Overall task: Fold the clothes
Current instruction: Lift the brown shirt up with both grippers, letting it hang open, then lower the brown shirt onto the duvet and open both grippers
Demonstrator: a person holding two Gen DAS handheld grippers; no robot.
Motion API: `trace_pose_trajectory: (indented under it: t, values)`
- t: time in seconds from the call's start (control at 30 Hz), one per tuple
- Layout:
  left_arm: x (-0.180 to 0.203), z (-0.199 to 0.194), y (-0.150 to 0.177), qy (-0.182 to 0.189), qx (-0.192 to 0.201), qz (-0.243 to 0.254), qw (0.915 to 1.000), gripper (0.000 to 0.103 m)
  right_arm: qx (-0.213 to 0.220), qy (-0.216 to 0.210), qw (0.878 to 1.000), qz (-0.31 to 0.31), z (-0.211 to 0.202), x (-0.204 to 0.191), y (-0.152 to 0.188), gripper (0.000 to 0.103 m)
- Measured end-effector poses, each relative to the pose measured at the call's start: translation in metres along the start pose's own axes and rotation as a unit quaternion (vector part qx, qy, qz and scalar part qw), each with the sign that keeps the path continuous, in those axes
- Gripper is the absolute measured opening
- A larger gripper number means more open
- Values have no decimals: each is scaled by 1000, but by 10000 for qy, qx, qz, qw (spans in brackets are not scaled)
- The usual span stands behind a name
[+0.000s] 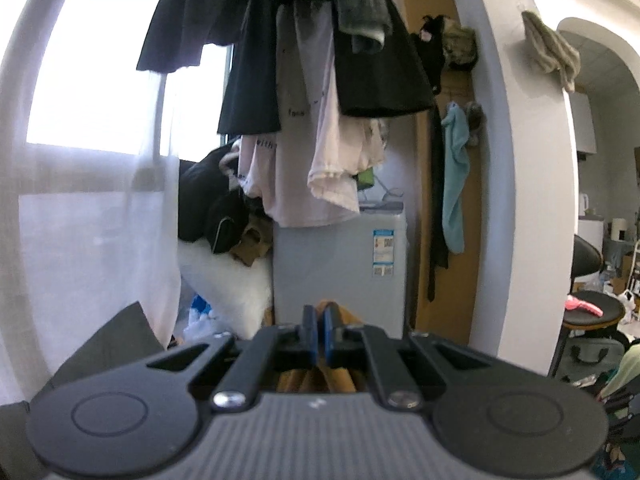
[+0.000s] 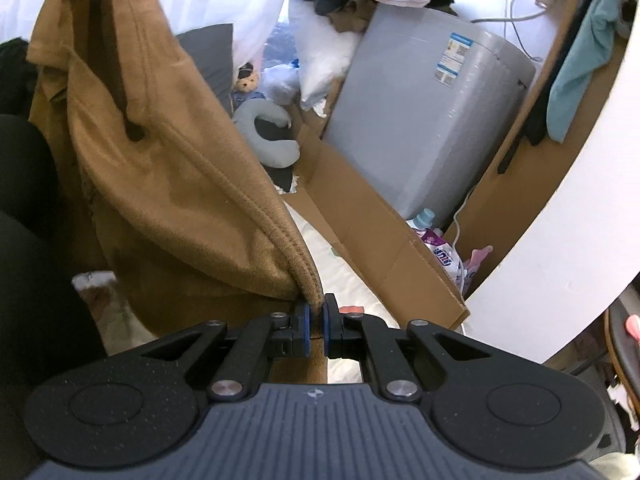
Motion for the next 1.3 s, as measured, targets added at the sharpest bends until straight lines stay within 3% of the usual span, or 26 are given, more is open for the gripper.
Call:
trace_pose_trajectory:
  t: [0.5, 0.87, 1.3]
  values:
    - [-49, 122, 65, -211, -999, -75, 9947, 3, -387, -255, 9987, 224, 86, 5, 10, 4]
    - [-91, 223, 165, -258, -1751, -232, 9839, 3, -881, -424, 9950, 193, 180, 9, 26, 4]
    - [-124, 328, 256, -281, -2177, -25, 9756, 3, -1207, -391, 9919, -38, 305, 27, 19, 4]
Point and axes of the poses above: each gripper's, at about its wrist camera, not at the fingertips, and z roughly the way its jaws point, x to its right, y to its underside, the point moved 9 cm from there along z, roughly the way its jaws point, and after that the axes turned 6 degrees about -x, right-handed, at the moved point
